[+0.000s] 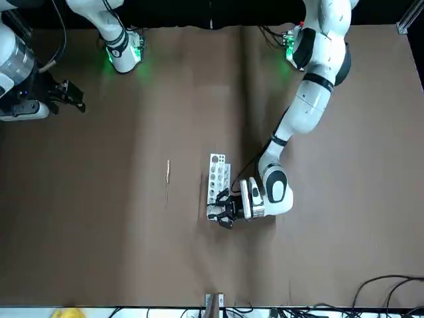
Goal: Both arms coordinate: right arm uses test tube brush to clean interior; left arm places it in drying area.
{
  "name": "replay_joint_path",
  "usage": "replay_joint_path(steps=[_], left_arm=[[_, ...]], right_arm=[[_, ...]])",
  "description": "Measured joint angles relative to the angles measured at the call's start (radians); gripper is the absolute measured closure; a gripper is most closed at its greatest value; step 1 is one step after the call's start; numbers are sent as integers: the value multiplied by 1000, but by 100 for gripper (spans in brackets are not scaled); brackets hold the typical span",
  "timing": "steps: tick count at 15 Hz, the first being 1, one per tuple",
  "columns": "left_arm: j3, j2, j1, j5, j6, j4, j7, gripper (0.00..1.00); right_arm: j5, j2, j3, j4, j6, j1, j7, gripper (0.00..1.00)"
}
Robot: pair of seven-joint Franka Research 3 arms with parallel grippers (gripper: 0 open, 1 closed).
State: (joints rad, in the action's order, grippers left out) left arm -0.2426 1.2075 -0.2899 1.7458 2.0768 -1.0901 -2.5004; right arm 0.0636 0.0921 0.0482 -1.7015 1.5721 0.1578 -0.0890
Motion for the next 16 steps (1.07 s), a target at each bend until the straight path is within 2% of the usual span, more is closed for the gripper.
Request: replay_joint_path(steps=[16], left_arm=[[6, 0, -2, 0, 2, 1, 0, 76]], right_arm=[[-47, 7, 16, 3, 9, -75, 44, 0]])
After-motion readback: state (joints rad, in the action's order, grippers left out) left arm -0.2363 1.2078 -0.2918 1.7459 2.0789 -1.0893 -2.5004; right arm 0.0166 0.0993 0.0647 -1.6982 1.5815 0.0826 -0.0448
